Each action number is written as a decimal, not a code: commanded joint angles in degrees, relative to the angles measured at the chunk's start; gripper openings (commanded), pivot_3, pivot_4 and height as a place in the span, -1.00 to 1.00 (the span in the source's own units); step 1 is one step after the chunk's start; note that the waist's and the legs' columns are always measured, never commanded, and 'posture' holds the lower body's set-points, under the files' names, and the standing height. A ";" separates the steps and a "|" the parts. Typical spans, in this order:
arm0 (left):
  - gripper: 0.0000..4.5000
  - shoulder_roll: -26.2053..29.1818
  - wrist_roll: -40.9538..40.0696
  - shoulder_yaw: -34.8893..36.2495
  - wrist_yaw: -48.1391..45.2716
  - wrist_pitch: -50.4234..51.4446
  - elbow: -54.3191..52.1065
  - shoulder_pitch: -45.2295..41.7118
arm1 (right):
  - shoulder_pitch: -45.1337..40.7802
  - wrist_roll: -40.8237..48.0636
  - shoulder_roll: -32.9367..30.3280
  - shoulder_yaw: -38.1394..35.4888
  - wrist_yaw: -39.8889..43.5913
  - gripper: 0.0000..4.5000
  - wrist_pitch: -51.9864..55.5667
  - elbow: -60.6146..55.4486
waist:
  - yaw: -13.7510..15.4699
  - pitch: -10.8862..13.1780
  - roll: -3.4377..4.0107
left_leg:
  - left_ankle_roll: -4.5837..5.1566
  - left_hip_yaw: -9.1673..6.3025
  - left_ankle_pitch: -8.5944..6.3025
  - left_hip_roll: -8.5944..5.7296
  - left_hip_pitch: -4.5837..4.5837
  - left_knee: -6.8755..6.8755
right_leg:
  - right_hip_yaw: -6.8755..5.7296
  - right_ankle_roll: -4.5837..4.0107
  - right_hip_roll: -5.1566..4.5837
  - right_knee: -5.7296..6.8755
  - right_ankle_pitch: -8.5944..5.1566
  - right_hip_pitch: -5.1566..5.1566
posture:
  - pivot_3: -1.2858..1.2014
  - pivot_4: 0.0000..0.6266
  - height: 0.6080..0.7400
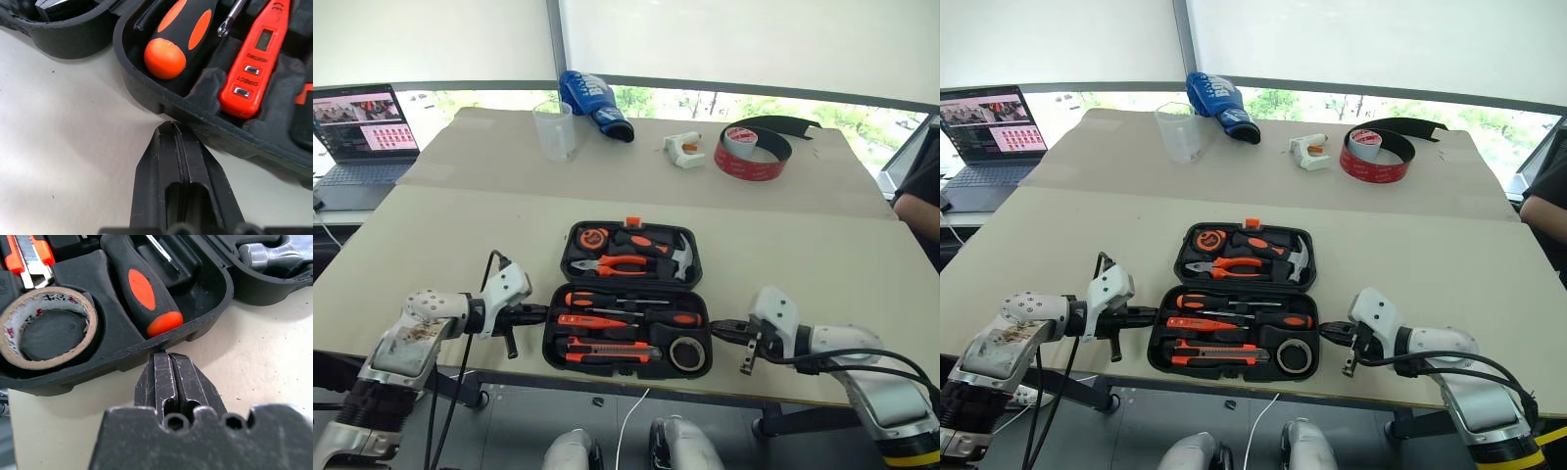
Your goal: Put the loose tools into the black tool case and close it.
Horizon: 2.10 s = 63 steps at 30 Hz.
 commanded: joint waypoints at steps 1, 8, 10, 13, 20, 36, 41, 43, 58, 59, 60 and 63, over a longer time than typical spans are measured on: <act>-0.99 2.70 1.69 1.26 -0.31 -1.73 4.57 -2.37 | -0.67 -0.80 -2.32 -2.42 -0.64 -1.00 0.30 0.79 | -0.02 0.00 0.00 | 0.00 0.00 0.00 0.00 0.00 0.00 | 0.00 -0.01 0.00 0.00 0.00 0.00 | 0.03 -0.52 0.84; -0.21 0.24 -2.21 4.54 3.46 9.33 15.60 -14.96 | -10.46 6.48 -3.92 -8.22 0.57 -0.07 8.58 6.44 | -0.03 0.02 -0.04 | 0.01 0.02 0.01 -0.01 -0.01 0.04 | -0.01 -0.01 0.04 0.01 0.01 0.00 | 0.03 -0.52 0.84; 0.12 -2.18 -4.33 5.44 5.20 16.18 17.68 -19.43 | -15.69 10.17 -2.16 -8.97 -1.31 0.26 15.12 7.15 | 0.00 0.02 -0.05 | 0.01 0.00 0.01 -0.02 -0.01 0.04 | -0.01 -0.02 0.03 0.03 0.02 0.01 | 0.03 -0.52 0.84; 0.55 -5.63 -5.38 4.78 7.88 24.84 19.74 -25.21 | -23.28 10.93 1.58 -6.81 -6.64 0.47 24.12 10.03 | -0.12 0.01 -0.07 | 0.02 0.00 0.02 -0.03 -0.03 0.11 | 0.00 -0.38 0.06 0.04 0.24 0.02 | 0.03 -0.52 0.84; 1.00 -13.47 -7.21 7.95 16.70 35.02 26.41 -34.51 | -35.12 9.17 11.70 -3.62 -17.81 0.47 35.94 20.11 | -0.52 0.00 -0.08 | 0.02 -0.01 0.02 -0.09 -0.10 0.10 | -0.04 -0.40 0.01 0.06 0.26 -0.02 | 0.03 -0.52 0.84; -0.65 -16.63 -5.09 5.66 19.10 30.93 28.50 -31.29 | -38.44 6.58 15.11 -3.41 -22.53 -0.58 35.75 26.87 | -0.98 -0.03 -0.03 | -0.10 0.07 0.08 -0.10 0.04 0.10 | 0.01 -0.36 -0.03 0.23 0.29 0.00 | 0.03 -0.52 0.84; -1.00 -17.12 -5.23 6.28 19.27 30.37 28.34 -31.18 | -38.25 6.68 15.16 -3.68 -22.44 -0.99 35.57 26.48 | -1.01 -0.08 -0.04 | -0.10 0.12 0.08 -0.13 0.23 0.10 | 0.04 -0.35 -0.08 0.37 0.29 0.08 | 0.03 -0.52 0.84; -1.00 -17.46 -5.41 6.74 19.51 29.94 28.28 -31.20 | -38.30 6.78 15.32 -3.96 -22.58 -0.99 35.31 26.24 | -1.02 -0.08 -0.04 | -0.11 0.12 0.08 -0.13 0.26 0.10 | 0.05 -0.35 -0.08 0.41 0.29 0.08 | 0.03 -0.52 0.84; -1.00 -17.82 -5.18 12.14 20.75 3.55 9.44 -22.45 | -36.86 -6.33 14.09 -0.14 -26.27 -0.99 5.06 16.99 | -0.99 -0.06 -0.05 | -0.15 0.19 0.12 -0.16 -0.34 0.05 | 0.08 -0.40 -0.11 0.54 0.31 -0.54 | 0.03 -0.52 0.84; -1.00 -17.67 -5.30 12.00 20.72 3.25 8.64 -21.68 | -35.91 -6.28 14.31 -0.29 -26.33 -0.99 4.54 16.22 | -1.00 -0.05 -0.05 | -0.15 0.21 0.12 -0.13 -0.35 0.01 | 0.03 -0.40 -0.06 0.57 0.31 -0.55 | 0.03 -0.52 0.84; -1.00 -17.61 -5.08 11.87 21.00 2.58 7.98 -20.87 | -34.12 -6.91 14.17 0.22 -26.05 -0.99 3.00 15.11 | -1.00 -0.05 -0.05 | -0.15 0.21 0.12 -0.13 -0.36 -0.04 | -0.03 -0.40 -0.03 0.56 0.31 -0.55 | 0.03 -0.52 0.84; -1.00 -17.60 -2.70 10.25 21.33 -1.86 6.27 -17.96 | -29.25 -8.49 14.25 1.54 -25.78 -0.99 0.23 13.99 | -0.97 -0.06 -0.05 | -0.15 0.23 0.12 -0.12 -0.44 -0.08 | -0.12 -0.38 -0.01 0.48 0.30 -0.58 | 0.03 -0.52 0.84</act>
